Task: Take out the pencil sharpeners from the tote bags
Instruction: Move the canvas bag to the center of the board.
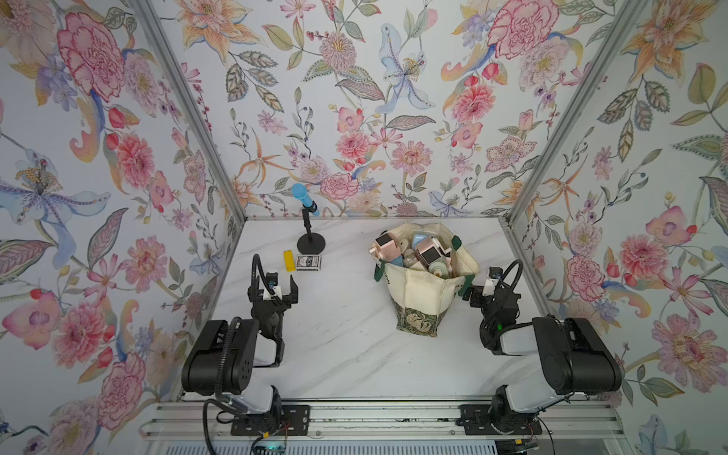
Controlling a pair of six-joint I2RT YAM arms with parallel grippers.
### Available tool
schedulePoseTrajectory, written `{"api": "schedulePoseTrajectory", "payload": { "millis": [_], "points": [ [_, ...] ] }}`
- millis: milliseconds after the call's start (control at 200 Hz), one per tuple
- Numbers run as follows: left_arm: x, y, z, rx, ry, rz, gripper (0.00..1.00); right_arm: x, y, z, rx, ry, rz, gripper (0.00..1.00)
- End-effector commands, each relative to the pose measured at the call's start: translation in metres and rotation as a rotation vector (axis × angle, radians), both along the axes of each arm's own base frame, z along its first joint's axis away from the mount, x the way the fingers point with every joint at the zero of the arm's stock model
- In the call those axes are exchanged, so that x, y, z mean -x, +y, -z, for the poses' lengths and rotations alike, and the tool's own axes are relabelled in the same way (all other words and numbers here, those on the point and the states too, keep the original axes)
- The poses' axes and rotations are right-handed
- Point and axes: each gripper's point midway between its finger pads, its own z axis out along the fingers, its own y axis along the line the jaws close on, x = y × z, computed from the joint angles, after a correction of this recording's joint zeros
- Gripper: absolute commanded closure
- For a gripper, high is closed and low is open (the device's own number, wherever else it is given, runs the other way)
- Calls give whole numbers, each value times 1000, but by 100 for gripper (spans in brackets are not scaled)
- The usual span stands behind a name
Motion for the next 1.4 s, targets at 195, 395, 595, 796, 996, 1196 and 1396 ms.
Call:
{"api": "schedulePoseTrajectory", "payload": {
  "millis": [195, 395, 595, 796, 996, 1196, 1396],
  "points": [
    [-3, 1, -3, -15, -10, -11, 0, -2, 9, -8, -5, -27, -36, 0],
    [-3, 1, -3, -14, -9, -12, 0, -2, 9, -8, -7, -28, -35, 0],
    [-3, 1, -4, -14, -12, -12, 0, -2, 9, -8, -8, -27, -37, 0],
    [-2, 2, -3, -15, -9, -17, 0, -2, 9, -8, -8, -27, -38, 0],
    [32, 14, -27, -63, -110, -218, 0, -2, 8, -8, -13, -27, -41, 0],
    [38, -22, -69, -143, -157, -215, 0, 2, -1, -47, 71, -32, 109, 0],
    [33, -18, -87, 447, -187, -113, 0, 29, 0, -120, -169, -211, 159, 0]
  ]
}}
